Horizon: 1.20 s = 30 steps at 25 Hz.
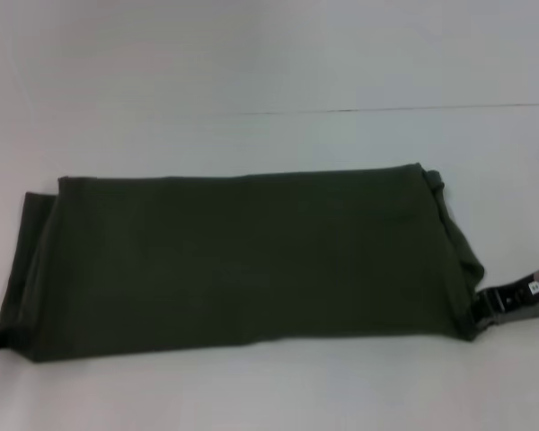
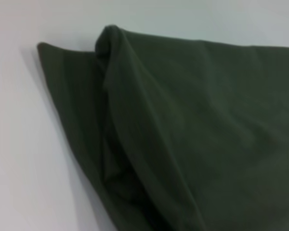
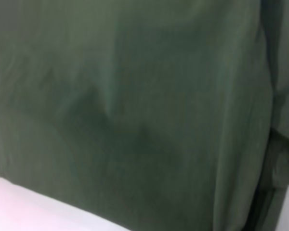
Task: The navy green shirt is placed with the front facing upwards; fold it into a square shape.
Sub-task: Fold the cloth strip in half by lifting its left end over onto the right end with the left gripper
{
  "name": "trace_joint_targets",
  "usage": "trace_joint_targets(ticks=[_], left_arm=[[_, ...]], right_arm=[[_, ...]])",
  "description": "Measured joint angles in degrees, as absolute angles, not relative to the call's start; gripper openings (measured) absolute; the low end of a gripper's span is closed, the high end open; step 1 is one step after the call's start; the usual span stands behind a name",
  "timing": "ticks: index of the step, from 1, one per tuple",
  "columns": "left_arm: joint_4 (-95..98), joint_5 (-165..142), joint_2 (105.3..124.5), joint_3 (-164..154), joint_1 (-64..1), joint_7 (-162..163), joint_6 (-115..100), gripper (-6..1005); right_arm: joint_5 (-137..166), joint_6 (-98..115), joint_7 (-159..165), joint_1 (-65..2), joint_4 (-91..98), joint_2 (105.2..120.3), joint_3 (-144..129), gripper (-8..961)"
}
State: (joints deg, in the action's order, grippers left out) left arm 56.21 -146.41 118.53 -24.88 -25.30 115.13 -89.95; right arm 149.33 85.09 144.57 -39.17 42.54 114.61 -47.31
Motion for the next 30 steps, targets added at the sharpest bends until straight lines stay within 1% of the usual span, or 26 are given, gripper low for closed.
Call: trace_joint_targets(ticks=[3,9,17,25,30], left_arm=[[57.06,-149.67,117.77,-22.12,-25.89,115.32,-95.47,2],[58.37,-152.67,116.7,-19.22,-26.11,115.35,-101.34,3],[58.66,-157.36,116.29,-17.82,-26.32,115.43,-105.0,6],[58.71,-159.34,116.02,-17.43,-26.69,116.1,-106.15,9],[58.71,-159.97,116.03,-17.4,-26.56,116.51,-105.68,11]], right_arm=[[149.45,88.24,143.78,-38.54,43.18,114.7,-47.67,24],[149.57,94.02,142.19,-37.96,43.18,113.84,-47.51,25],[151.12,95.74,141.37,-36.92,42.62,113.33,-48.03,27],[151.53,96.37,141.21,-36.91,42.86,113.71,-48.08,29],[151.38,96.75,140.63,-36.91,43.01,113.47,-47.73,30]])
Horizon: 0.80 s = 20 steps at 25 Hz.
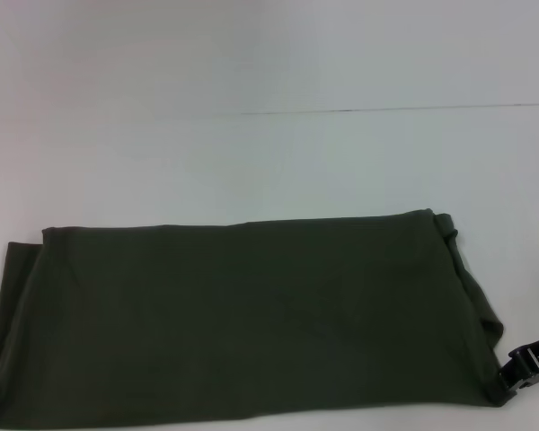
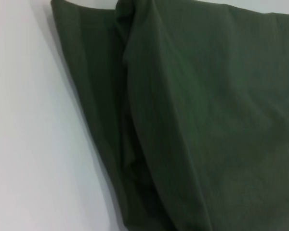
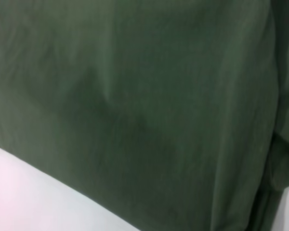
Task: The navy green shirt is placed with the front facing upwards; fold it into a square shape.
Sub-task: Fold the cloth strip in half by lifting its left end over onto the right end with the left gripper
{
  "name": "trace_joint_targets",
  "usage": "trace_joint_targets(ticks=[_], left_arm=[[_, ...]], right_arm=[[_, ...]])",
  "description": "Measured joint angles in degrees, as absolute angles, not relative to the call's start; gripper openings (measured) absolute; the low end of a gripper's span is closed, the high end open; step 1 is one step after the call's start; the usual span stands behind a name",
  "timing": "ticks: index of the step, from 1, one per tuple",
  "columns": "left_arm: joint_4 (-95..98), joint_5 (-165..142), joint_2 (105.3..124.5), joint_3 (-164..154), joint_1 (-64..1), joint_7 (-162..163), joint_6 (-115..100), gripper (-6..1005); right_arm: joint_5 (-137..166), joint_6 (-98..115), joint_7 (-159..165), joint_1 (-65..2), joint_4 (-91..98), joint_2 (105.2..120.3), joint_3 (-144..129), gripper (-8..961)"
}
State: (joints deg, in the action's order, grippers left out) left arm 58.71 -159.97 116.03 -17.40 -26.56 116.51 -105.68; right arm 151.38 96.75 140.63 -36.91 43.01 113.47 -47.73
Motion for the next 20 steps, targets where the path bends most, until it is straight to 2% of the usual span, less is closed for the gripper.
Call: trace_joint_targets(ticks=[6,9,15,20], left_arm=[[58.71,-160.02,116.0,-17.42,-26.83,117.54,-105.7,14],[58.71,-160.09,116.0,-17.78,-26.88,117.56,-105.96,15],[59.01,-160.28,116.01,-17.16,-26.89,119.0,-106.0,17],[60.91,-161.3,115.86,-16.69,-26.77,121.49,-106.13,192]], right_arm=[[151.37,98.65,140.83,-37.29,43.93,113.33,-47.6,32],[151.27,99.94,141.11,-37.07,46.35,113.28,-47.42,213],[151.24,103.71,140.68,-37.14,50.32,112.58,-43.14,455],[151.03,107.03,140.14,-37.59,54.42,111.66,-37.45,567]])
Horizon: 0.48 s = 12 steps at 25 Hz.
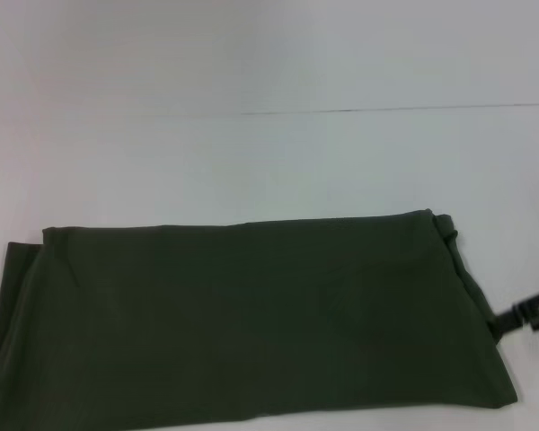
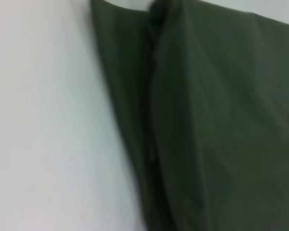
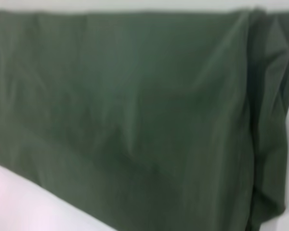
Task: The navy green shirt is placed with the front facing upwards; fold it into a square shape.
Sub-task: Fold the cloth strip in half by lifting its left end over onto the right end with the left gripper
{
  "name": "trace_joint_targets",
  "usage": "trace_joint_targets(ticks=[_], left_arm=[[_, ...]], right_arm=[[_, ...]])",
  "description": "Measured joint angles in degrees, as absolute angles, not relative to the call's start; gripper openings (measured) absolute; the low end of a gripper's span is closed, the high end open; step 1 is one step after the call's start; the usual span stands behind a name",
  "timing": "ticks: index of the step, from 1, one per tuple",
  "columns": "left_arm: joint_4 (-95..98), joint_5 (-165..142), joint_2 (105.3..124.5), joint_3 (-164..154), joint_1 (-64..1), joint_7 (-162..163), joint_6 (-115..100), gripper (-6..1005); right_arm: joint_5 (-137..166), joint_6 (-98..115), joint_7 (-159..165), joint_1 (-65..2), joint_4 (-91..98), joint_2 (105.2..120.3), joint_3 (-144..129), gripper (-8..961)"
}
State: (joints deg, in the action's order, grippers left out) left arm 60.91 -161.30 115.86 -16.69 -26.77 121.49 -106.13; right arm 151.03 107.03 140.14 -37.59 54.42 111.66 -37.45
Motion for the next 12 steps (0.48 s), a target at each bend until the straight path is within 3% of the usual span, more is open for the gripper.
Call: trace_joint_targets(ticks=[1,3,12], left_arm=[[61.7,-161.29,115.73,-16.11,-26.66,121.87,-106.19,227],[62.86,-161.01,115.41,-14.28,-26.58,122.31,-106.29,439],[59.35,-148.32,113.7,-4.93,-27.57,120.2,-105.72,637]], right_arm=[[150.85,107.49,139.86,-37.73,54.96,111.53,-36.2,590],[149.91,108.48,138.79,-37.99,55.85,111.33,-33.15,635],[130.2,107.76,126.78,-36.95,49.71,109.95,-25.16,848]])
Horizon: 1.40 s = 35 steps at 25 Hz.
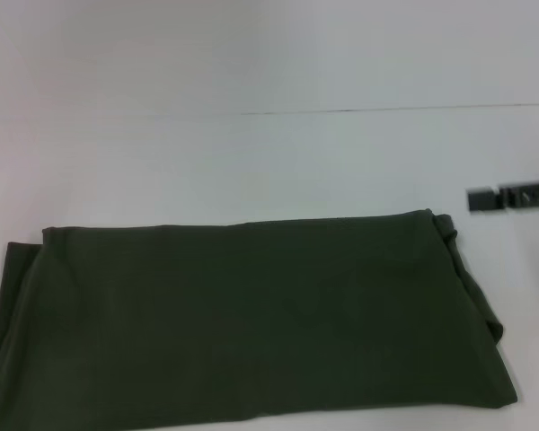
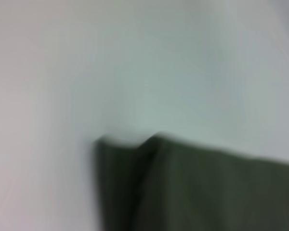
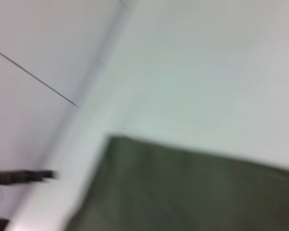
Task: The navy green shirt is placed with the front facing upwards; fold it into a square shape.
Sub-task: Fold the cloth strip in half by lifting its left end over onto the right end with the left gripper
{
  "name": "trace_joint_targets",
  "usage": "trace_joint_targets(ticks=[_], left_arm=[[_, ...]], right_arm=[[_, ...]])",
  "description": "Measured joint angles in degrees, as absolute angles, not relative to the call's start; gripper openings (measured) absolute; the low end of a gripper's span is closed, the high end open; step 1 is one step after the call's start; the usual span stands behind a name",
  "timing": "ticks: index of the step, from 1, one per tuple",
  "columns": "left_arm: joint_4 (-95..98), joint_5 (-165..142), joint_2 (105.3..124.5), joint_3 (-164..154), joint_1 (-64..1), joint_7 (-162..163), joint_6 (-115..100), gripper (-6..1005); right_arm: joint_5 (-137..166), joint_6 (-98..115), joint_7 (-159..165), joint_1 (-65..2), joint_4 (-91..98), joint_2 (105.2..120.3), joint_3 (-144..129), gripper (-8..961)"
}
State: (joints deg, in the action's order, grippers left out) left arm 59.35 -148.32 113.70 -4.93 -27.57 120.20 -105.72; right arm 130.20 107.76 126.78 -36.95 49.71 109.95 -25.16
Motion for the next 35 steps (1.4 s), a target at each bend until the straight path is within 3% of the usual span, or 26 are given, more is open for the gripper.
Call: trace_joint_targets(ticks=[4,7,10,15,17,35], left_arm=[[55.93,-144.15,114.78,-9.55,-28.11,111.95,-105.57,745],[55.28,-143.76,116.62,-13.71,-28.45,103.72,-104.35,841],[53.9,-143.76,117.5,-17.21,-28.92,101.37,-100.57,838],[51.63,-145.17,117.18,-22.32,-29.79,103.37,-96.2,834],[51.61,-145.71,117.15,-22.88,-29.89,103.8,-95.68,832],[51.65,-150.22,116.85,-23.11,-29.77,108.16,-91.14,833]], right_arm=[[123.98,104.45,116.77,-37.61,40.67,110.07,-25.83,842],[123.59,99.73,109.83,-38.63,35.13,111.27,-26.99,845],[123.5,94.11,105.23,-39.08,32.66,113.78,-29.01,845],[123.54,87.28,99.43,-39.13,32.07,118.75,-33.06,839],[123.39,86.22,97.42,-39.16,31.18,119.72,-34.34,838],[122.31,82.1,94.66,-39.72,26.52,119.92,-36.26,835]])
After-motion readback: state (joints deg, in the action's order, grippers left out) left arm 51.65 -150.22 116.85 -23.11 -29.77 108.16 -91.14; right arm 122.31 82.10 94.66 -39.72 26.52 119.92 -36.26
